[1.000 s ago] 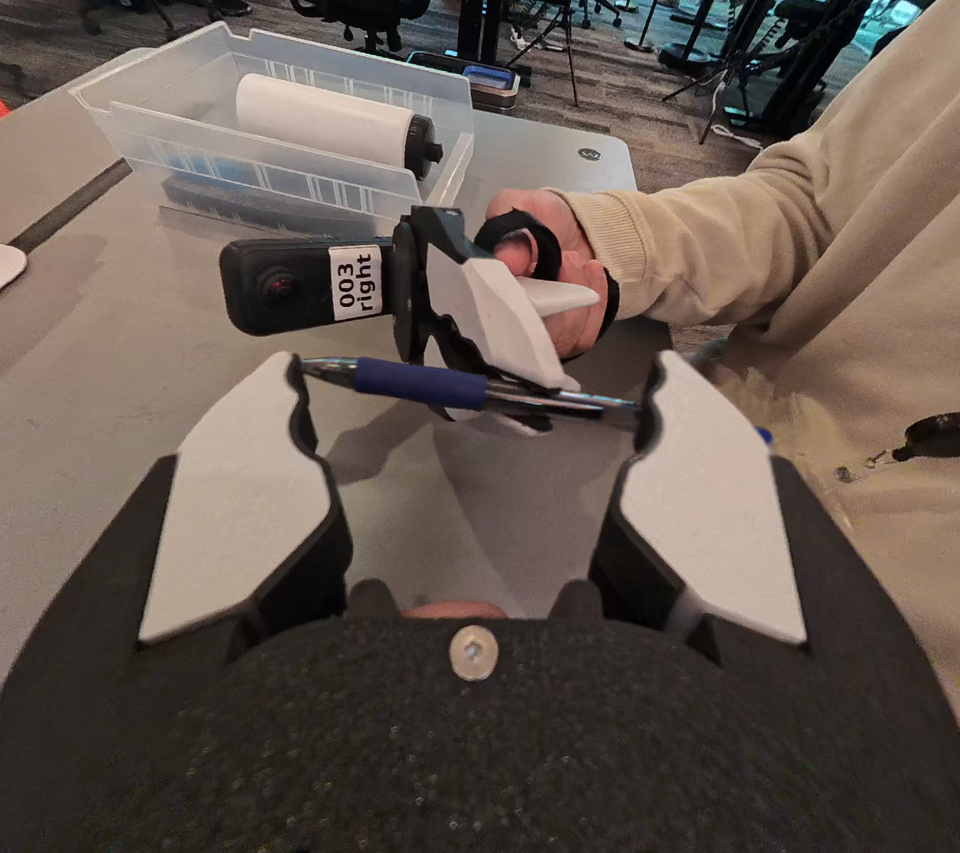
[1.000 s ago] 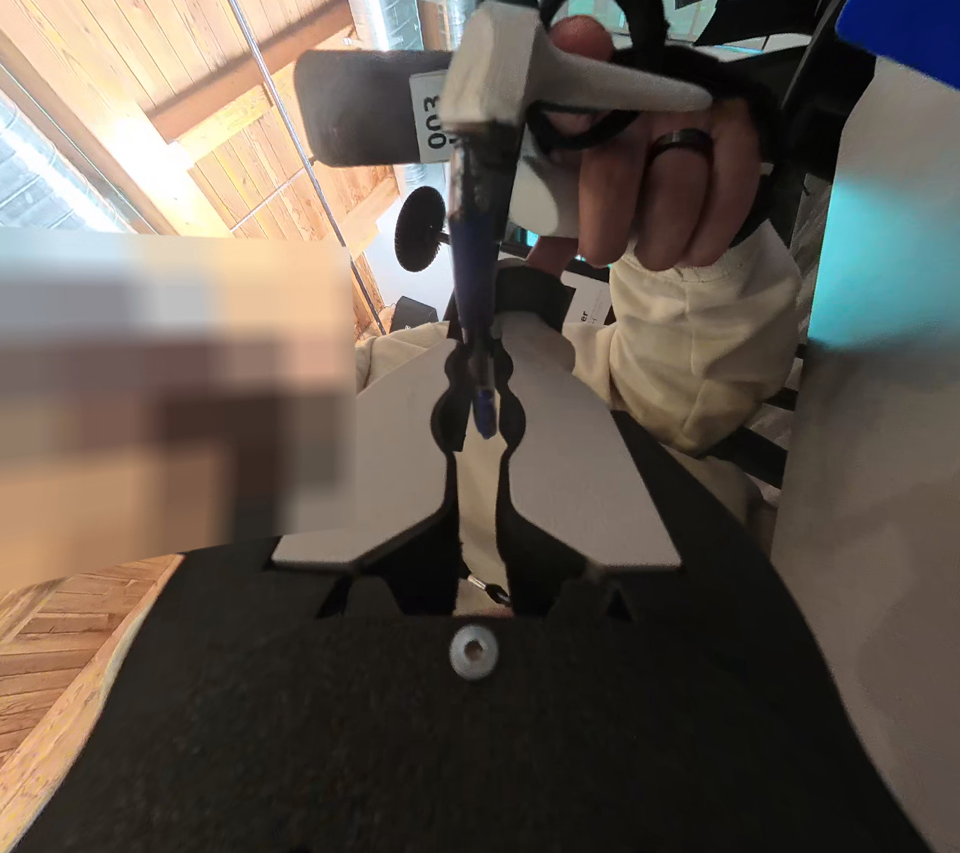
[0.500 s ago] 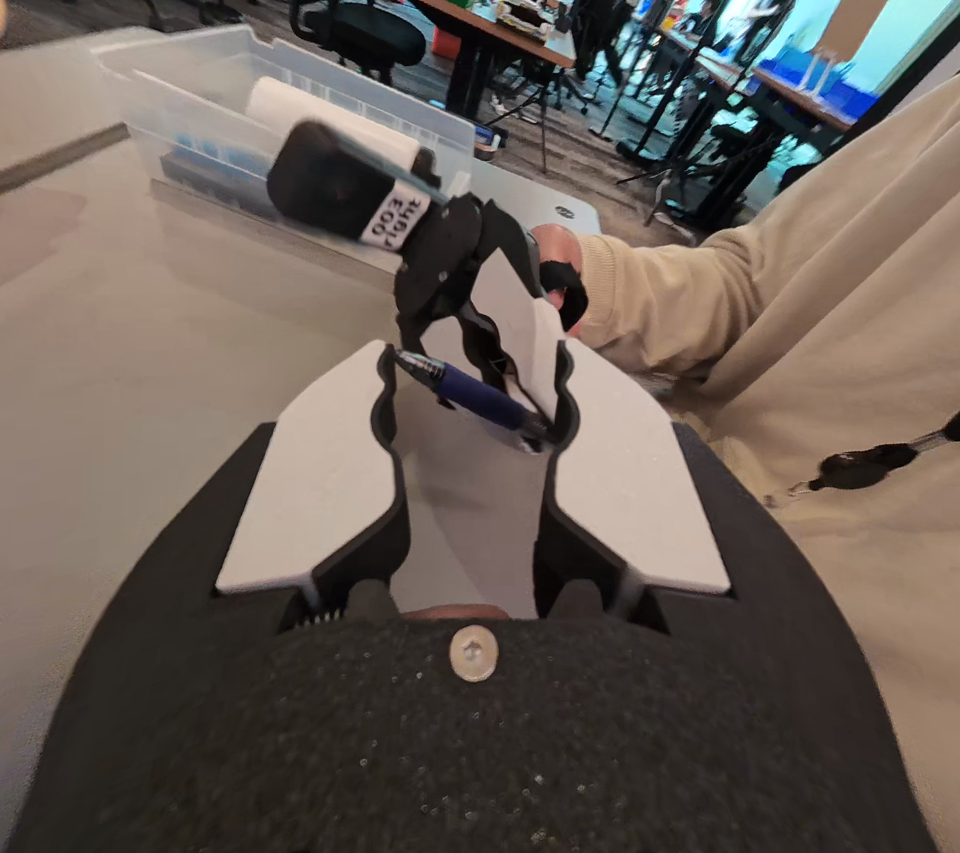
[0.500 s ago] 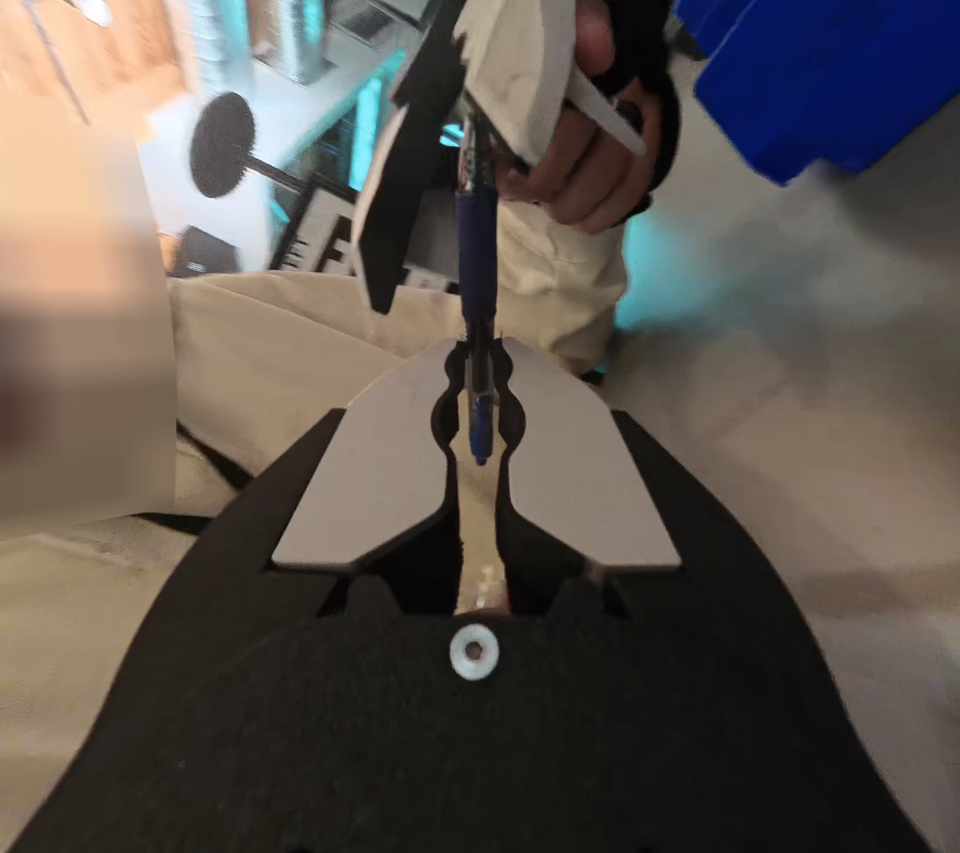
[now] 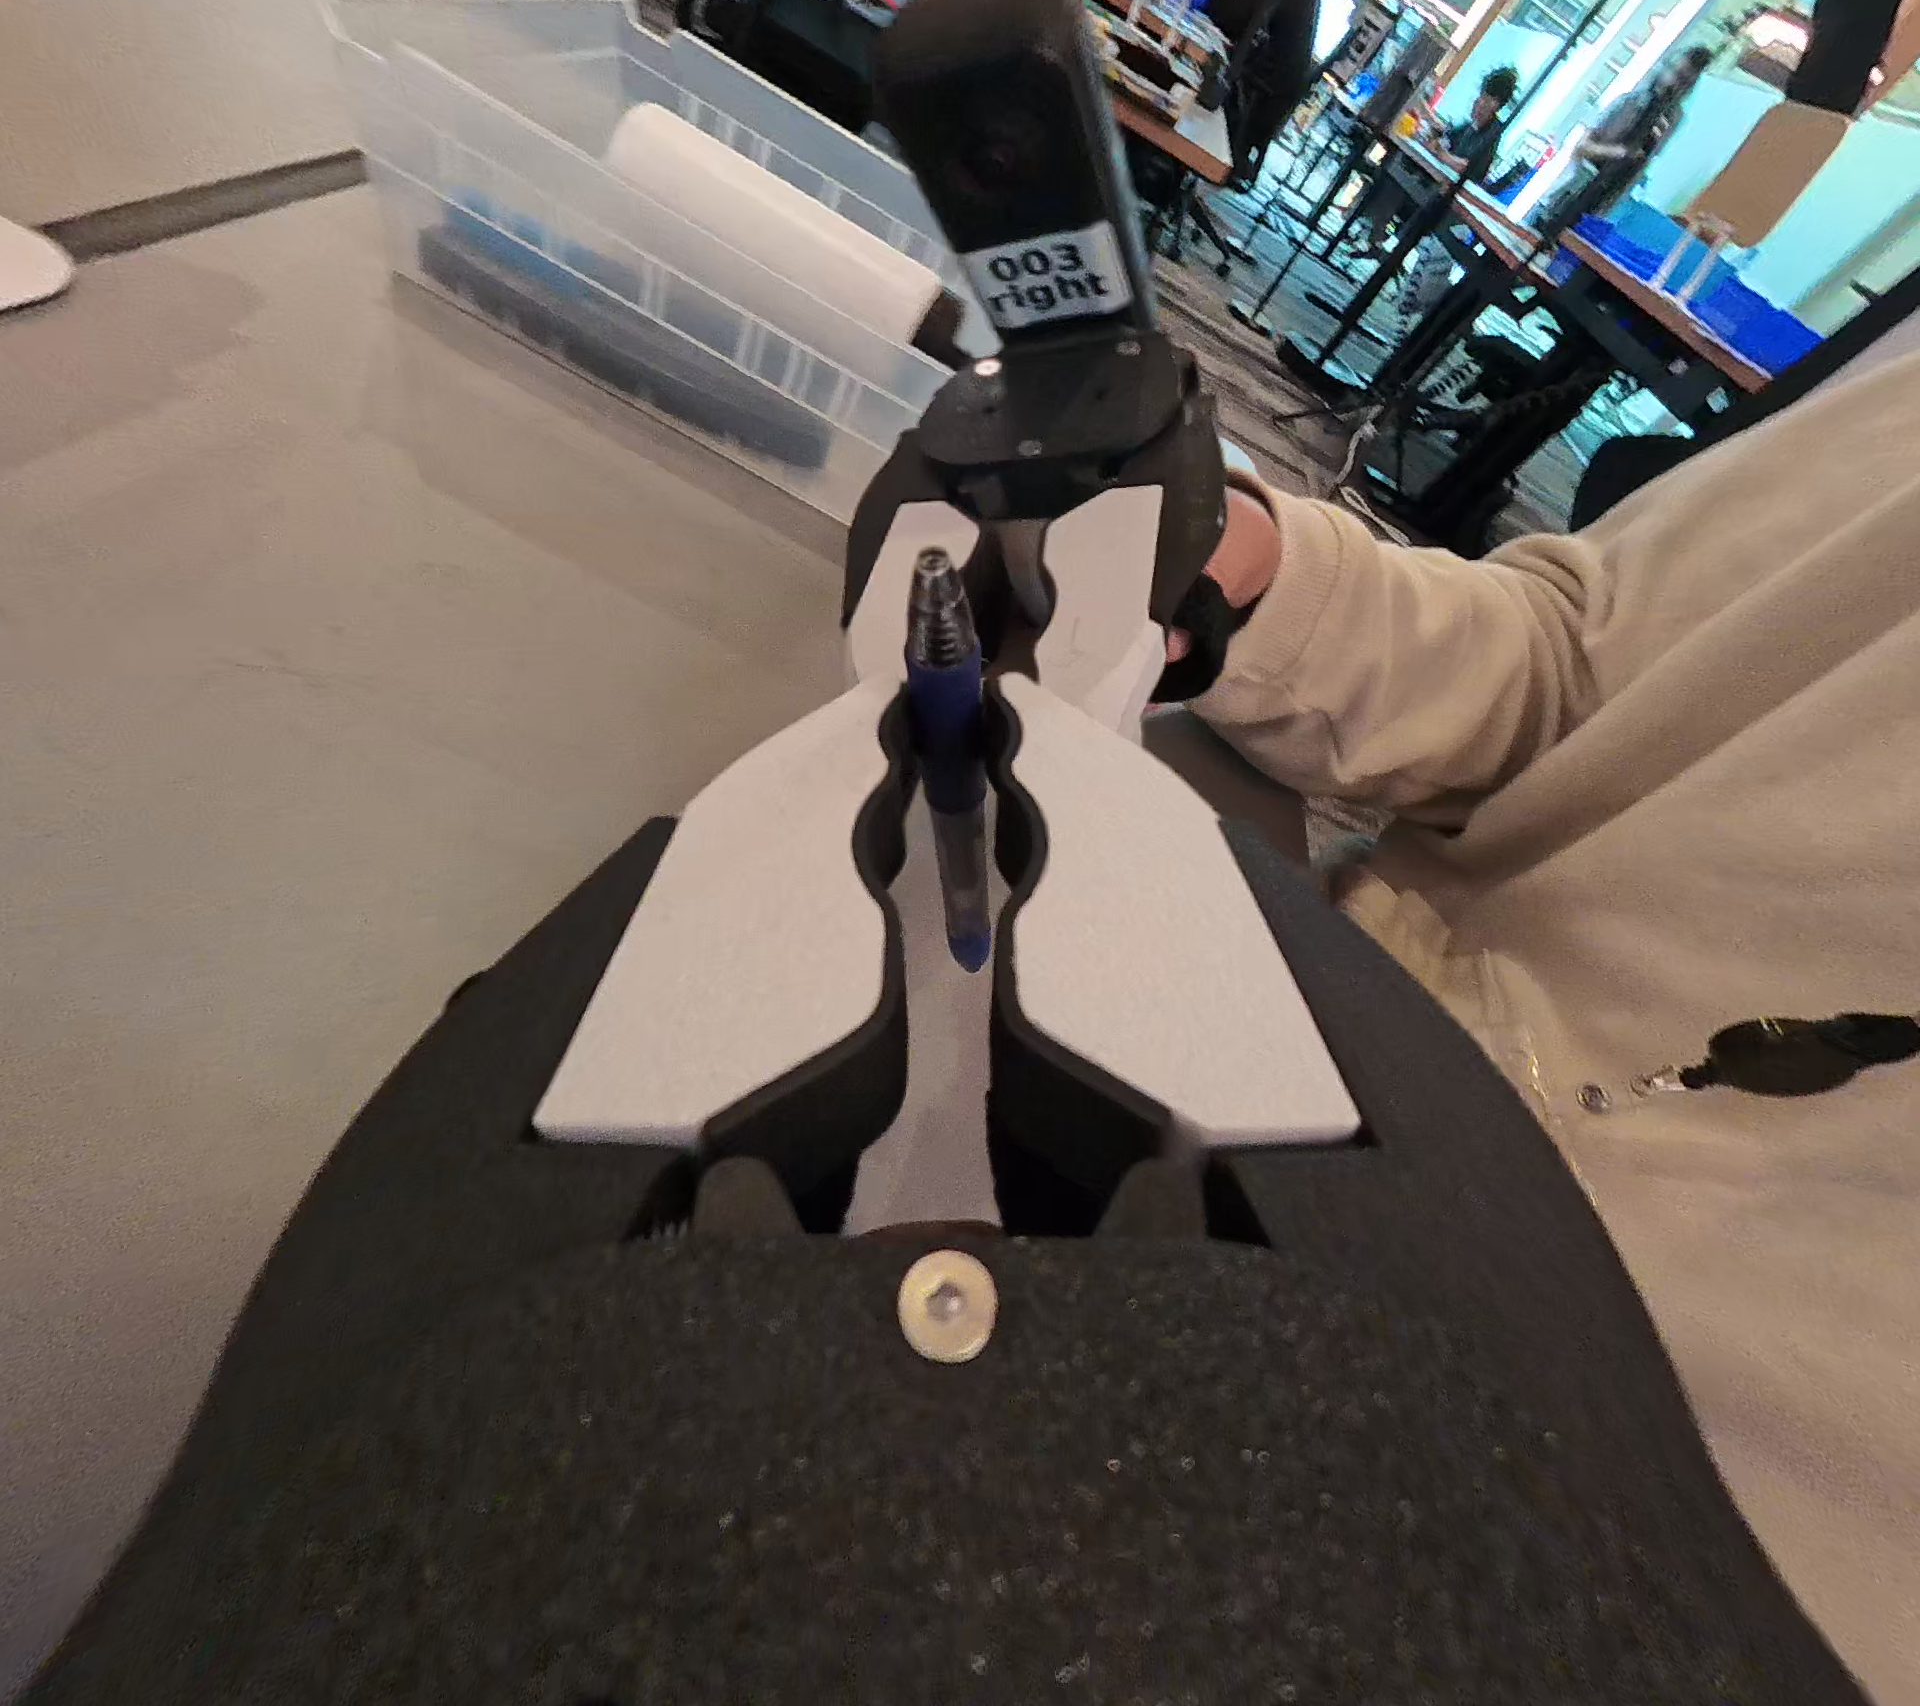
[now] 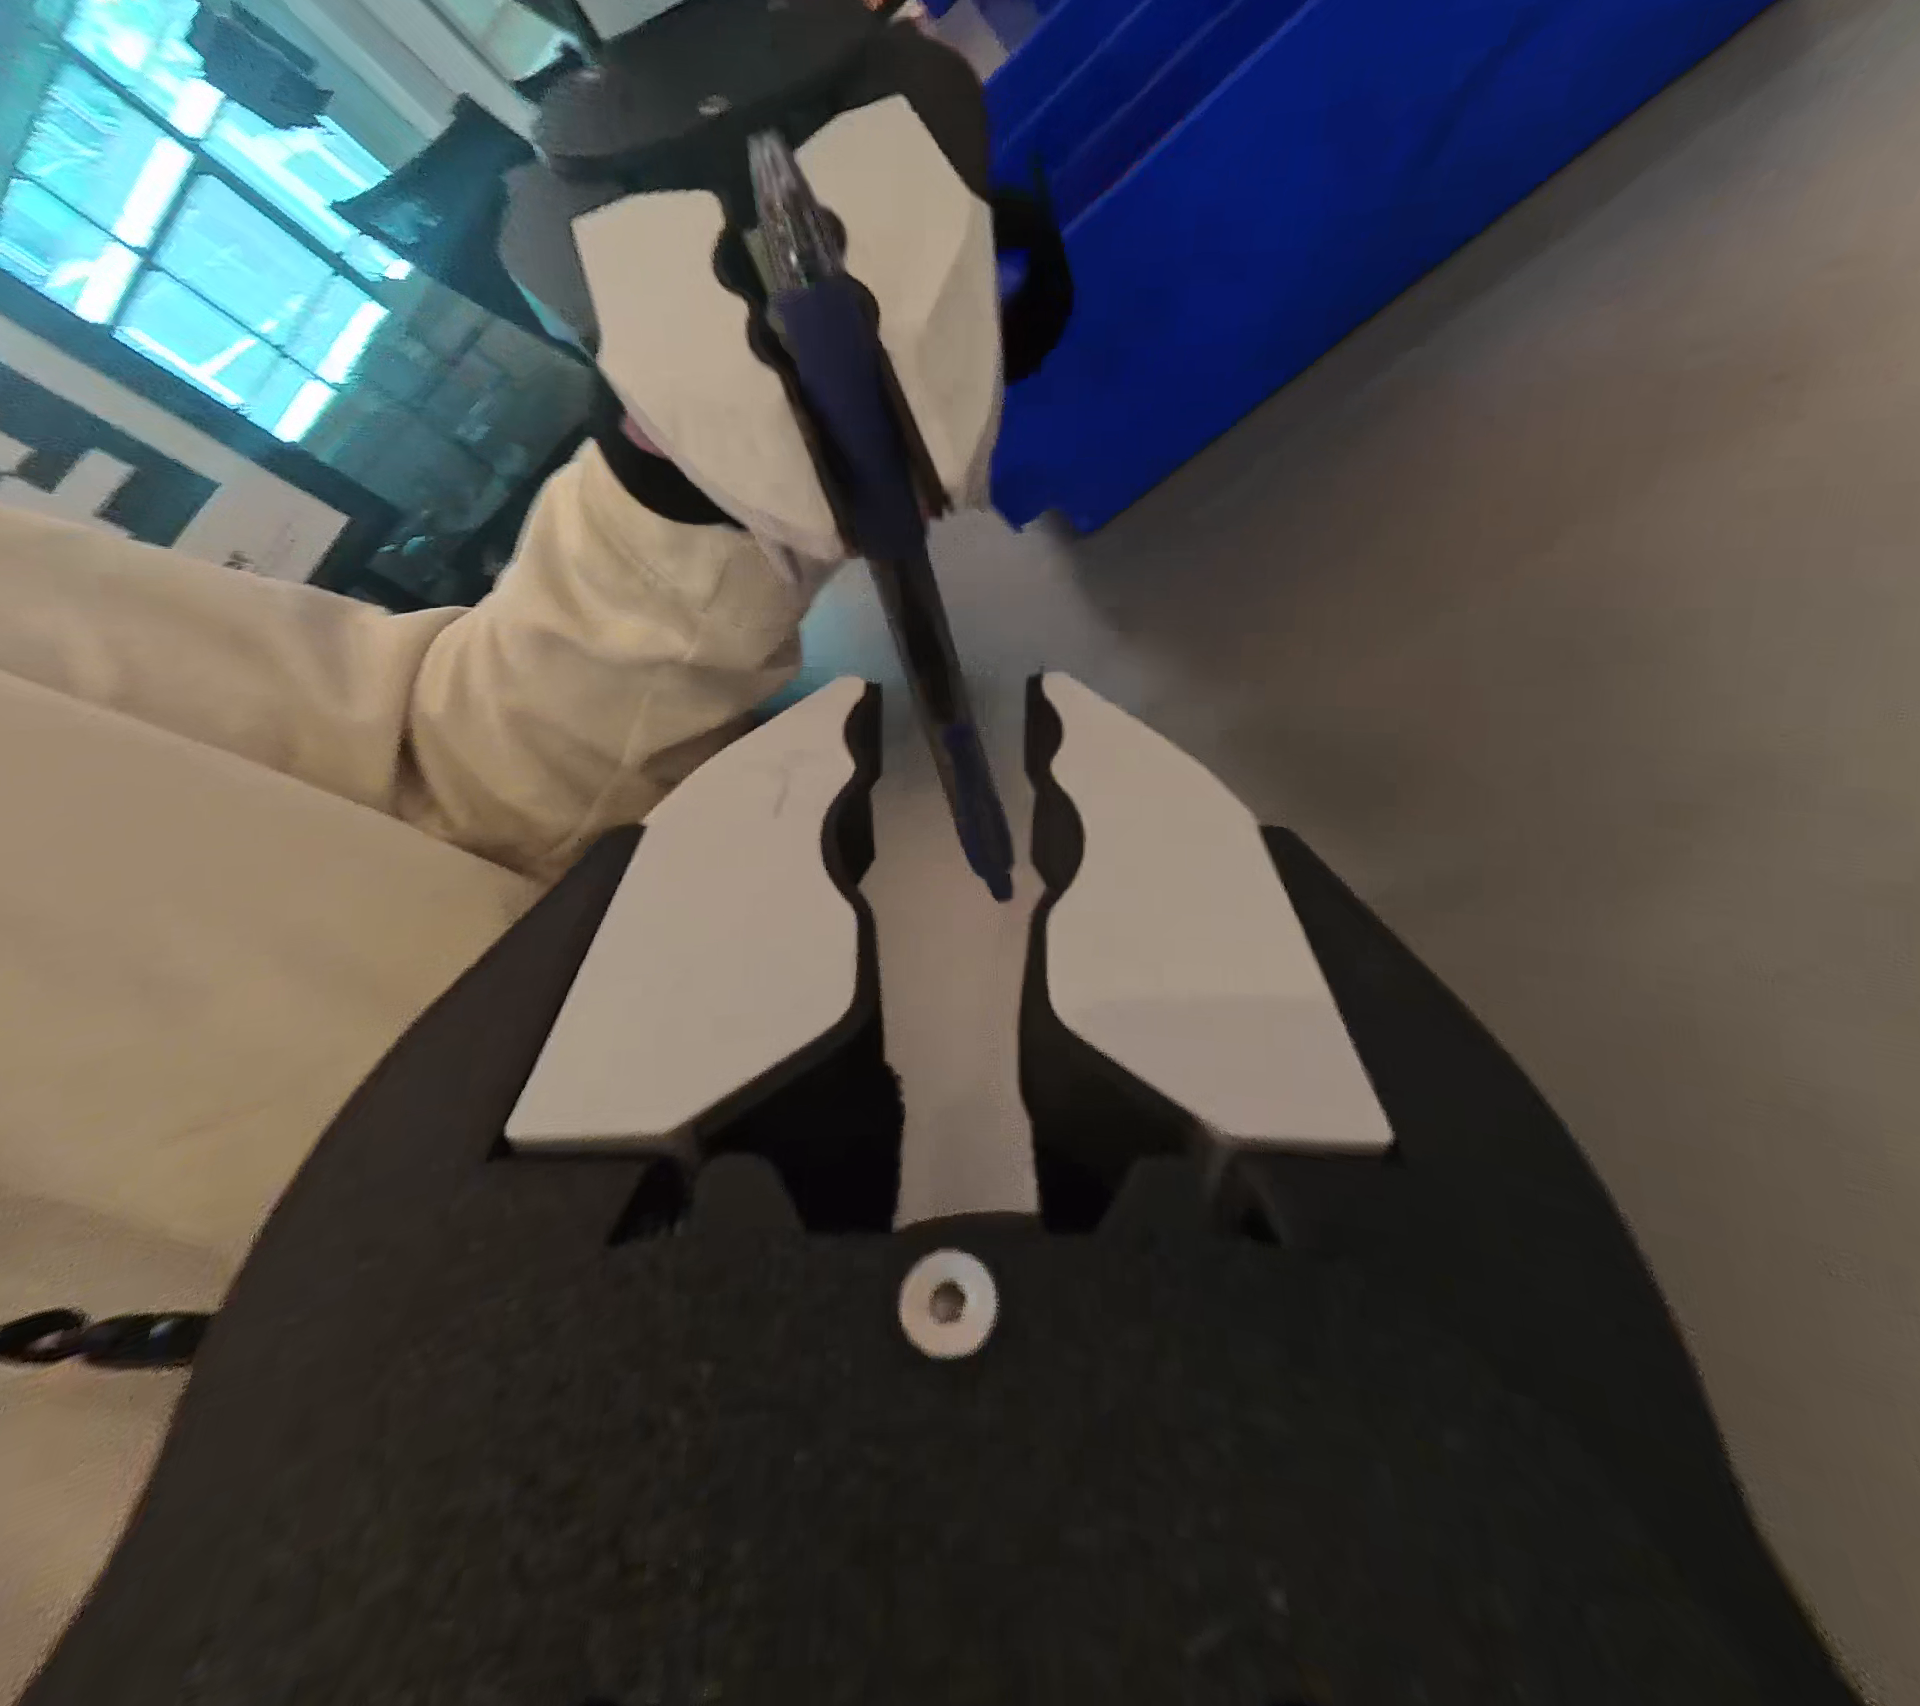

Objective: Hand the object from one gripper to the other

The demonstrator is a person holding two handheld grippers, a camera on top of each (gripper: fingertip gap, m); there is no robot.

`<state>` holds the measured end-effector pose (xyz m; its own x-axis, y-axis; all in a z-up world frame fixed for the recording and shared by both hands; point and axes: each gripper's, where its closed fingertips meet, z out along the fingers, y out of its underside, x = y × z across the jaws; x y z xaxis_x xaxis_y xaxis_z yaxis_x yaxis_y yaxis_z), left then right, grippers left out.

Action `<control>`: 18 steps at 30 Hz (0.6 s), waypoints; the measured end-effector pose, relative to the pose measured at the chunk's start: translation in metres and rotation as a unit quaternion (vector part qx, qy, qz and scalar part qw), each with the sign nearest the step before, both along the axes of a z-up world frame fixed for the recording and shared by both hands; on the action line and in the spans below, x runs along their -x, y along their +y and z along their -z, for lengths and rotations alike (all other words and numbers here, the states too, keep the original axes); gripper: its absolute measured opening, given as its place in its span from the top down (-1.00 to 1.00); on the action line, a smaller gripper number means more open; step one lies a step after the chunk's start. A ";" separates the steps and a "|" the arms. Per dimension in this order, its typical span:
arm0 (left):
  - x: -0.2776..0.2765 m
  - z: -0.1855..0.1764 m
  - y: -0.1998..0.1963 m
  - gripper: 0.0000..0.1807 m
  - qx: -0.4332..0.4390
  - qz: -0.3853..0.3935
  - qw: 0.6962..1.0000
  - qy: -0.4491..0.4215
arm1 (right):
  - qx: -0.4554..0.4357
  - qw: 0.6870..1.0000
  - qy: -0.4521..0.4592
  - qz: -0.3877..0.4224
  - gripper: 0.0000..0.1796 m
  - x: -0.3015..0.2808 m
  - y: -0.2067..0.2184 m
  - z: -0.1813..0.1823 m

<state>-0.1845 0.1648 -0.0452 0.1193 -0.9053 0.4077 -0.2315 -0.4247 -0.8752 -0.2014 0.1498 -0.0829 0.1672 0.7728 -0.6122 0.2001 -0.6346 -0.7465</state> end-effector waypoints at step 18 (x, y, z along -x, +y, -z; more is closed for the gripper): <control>0.022 -0.034 0.062 0.88 0.205 -0.186 0.930 -0.241 | -0.481 0.825 -0.039 0.293 0.48 -0.020 0.042 -0.029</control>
